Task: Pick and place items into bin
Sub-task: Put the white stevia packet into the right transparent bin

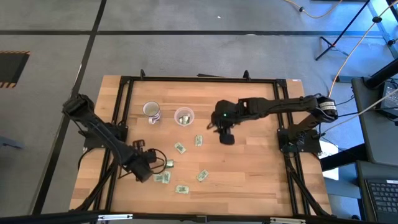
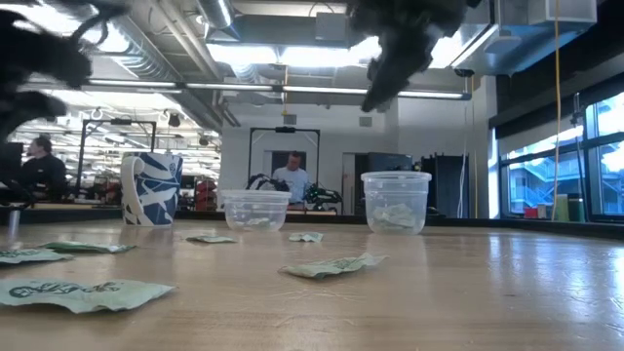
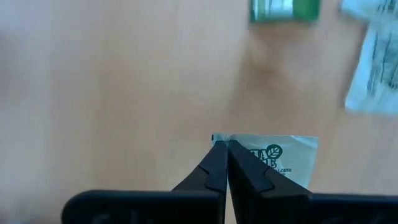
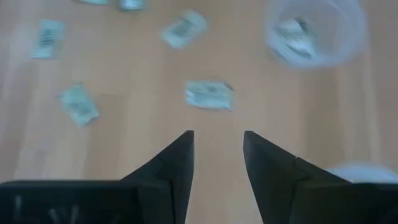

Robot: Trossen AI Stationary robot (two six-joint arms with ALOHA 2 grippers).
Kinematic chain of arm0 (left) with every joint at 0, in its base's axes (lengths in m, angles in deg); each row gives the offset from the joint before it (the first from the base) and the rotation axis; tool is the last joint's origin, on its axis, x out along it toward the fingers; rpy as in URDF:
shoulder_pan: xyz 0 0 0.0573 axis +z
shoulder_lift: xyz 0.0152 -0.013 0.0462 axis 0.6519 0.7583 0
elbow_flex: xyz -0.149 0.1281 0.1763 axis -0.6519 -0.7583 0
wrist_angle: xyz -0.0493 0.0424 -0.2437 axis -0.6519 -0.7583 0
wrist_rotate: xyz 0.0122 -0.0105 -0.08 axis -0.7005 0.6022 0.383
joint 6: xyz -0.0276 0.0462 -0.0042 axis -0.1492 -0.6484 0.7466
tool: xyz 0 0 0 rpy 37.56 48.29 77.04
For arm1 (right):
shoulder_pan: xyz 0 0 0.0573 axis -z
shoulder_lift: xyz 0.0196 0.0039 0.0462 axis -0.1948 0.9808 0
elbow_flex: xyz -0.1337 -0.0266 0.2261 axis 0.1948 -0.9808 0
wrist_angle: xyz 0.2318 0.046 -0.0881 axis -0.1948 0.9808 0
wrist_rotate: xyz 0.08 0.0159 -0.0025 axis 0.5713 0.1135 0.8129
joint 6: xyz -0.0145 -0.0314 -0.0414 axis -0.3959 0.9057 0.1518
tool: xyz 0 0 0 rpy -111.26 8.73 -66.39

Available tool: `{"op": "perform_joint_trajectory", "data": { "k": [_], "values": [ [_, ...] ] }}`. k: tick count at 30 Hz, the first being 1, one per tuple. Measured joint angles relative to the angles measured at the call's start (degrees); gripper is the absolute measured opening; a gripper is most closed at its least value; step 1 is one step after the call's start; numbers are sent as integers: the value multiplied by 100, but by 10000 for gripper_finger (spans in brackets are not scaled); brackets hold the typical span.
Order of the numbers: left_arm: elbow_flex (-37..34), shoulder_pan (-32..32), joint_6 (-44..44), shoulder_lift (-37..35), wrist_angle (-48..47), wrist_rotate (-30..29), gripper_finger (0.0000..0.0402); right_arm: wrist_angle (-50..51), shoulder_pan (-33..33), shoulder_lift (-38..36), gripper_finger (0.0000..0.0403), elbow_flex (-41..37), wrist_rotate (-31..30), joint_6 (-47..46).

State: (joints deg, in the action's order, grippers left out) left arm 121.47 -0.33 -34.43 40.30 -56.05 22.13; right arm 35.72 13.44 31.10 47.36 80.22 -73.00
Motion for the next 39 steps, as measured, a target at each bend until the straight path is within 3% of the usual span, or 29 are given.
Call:
{"op": "perform_joint_trajectory", "data": {
  "k": [7,12,20,25,31,39],
  "values": [
    [20,340,-1692,-618,620,-1690,2,-585,-507,-7,142,-119,34,737],
    [27,717,-3941,-824,1810,-2808,2,-1648,-788,-7,142,-455,22,1197],
    [32,1605,-7251,-439,4127,-3877,2,-3639,-1118,-7,142,-1139,-125,1190],
    [38,2037,-8892,-6,6287,-4271,2,-4638,-1338,-7,142,-1560,-1324,1470],
    [42,2305,-9938,480,8450,-4512,2,-5688,-1527,-4,142,-1909,-3207,1514],
    [42,2432,-10858,989,9682,-4824,2,-6004,-1555,-4,142,-1978,-4091,1317]
  ]
}}
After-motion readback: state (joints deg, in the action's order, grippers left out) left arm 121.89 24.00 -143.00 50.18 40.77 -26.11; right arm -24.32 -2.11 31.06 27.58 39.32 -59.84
